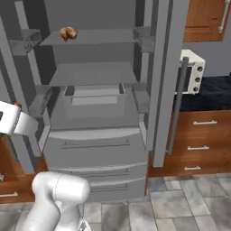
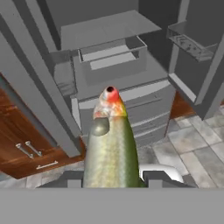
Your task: Gather the cucumber and broccoli from the fridge and place them on a tray on the dining counter. Then gather the chicken drumstick and fish from the fridge and place them on the other tray.
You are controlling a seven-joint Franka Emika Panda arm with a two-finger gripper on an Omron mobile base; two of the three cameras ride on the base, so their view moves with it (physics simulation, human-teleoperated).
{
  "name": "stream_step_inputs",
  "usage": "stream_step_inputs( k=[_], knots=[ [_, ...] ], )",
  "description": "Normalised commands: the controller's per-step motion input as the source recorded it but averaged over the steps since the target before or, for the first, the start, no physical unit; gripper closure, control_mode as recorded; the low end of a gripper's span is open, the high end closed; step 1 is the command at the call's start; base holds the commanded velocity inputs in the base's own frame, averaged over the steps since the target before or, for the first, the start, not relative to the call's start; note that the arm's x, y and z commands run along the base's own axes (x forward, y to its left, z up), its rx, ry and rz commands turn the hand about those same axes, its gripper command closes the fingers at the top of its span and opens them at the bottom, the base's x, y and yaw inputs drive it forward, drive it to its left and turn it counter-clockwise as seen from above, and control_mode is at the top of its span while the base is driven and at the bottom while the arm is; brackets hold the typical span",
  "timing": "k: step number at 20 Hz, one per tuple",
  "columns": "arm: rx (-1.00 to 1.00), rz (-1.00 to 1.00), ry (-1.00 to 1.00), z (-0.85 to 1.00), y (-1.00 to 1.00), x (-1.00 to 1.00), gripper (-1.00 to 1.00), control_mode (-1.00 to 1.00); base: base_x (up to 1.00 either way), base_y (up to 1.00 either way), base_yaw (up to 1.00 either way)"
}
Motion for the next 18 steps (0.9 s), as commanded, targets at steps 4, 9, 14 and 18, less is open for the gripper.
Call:
stream_step_inputs(
  k=[4, 9, 14, 18],
  knots=[
    [0.00, 0.00, 0.00, 0.00, 0.00, 0.00, 1.00, 1.00, -1.00, 0.24, -0.36],
    [0.00, 0.00, 0.00, 0.00, 0.00, 0.00, 1.00, 1.00, -1.00, 0.40, -0.40],
    [0.00, 0.00, 0.00, 0.00, 0.00, 0.00, 1.00, 1.00, -0.98, 0.59, -0.43],
    [0.00, 0.00, 0.00, 0.00, 0.00, 0.00, 1.00, 1.00, -0.96, 0.62, -0.43]
  ],
)
